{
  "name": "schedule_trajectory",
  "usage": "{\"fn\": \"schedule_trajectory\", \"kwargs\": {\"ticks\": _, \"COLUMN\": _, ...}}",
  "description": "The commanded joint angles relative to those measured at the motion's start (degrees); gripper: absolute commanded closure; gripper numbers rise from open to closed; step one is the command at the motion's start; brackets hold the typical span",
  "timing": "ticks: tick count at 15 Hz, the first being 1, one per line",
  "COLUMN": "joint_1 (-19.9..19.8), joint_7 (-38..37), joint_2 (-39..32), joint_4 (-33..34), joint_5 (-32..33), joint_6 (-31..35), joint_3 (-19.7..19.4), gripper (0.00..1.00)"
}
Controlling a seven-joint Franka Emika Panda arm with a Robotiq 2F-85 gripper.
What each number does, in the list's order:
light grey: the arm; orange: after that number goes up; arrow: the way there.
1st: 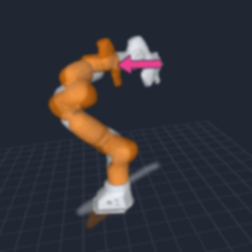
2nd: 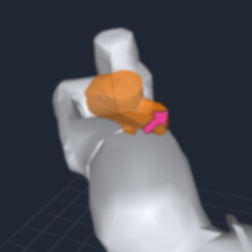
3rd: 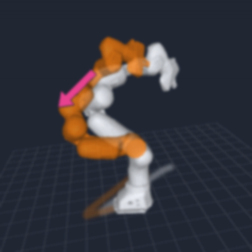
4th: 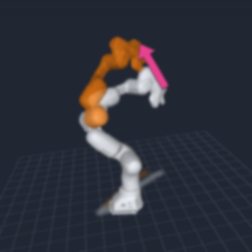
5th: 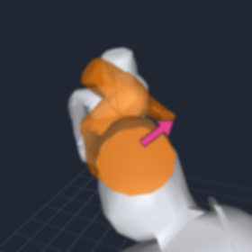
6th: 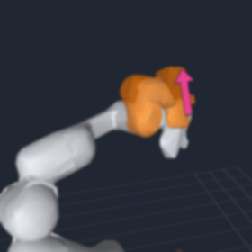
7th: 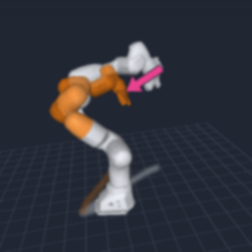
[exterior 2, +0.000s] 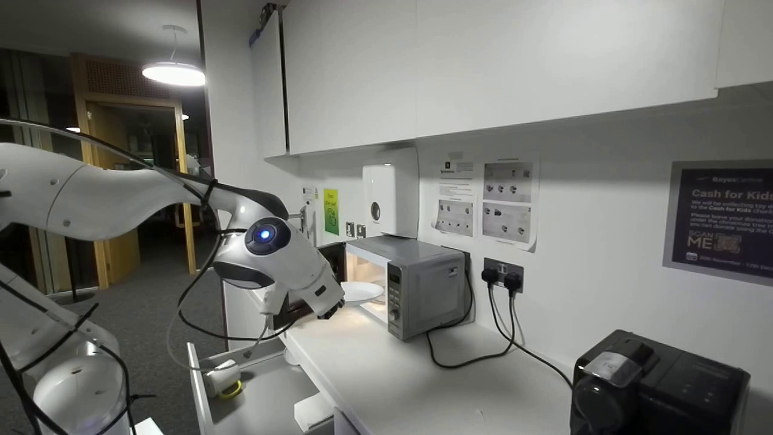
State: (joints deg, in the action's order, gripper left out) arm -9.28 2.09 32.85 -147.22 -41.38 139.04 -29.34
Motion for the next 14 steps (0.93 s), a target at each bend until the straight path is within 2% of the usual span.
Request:
{"fn": "schedule_trajectory", "kwargs": {"ticks": 1, "joint_1": -0.9, "joint_7": 4.2, "joint_2": -3.1, "joint_4": 4.7, "joint_5": -2.0, "joint_6": -5.9, "joint_3": -1.5, "gripper": 0.99}}
{"fn": "schedule_trajectory", "kwargs": {"ticks": 6, "joint_1": -1.4, "joint_7": 8.2, "joint_2": -7.4, "joint_4": 8.0, "joint_5": -3.2, "joint_6": -9.4, "joint_3": -2.9, "gripper": 0.99}}
{"fn": "schedule_trajectory", "kwargs": {"ticks": 14, "joint_1": -2.0, "joint_7": 17.7, "joint_2": -14.6, "joint_4": 12.9, "joint_5": -8.8, "joint_6": -18.8, "joint_3": -5.3, "gripper": 0.99}}
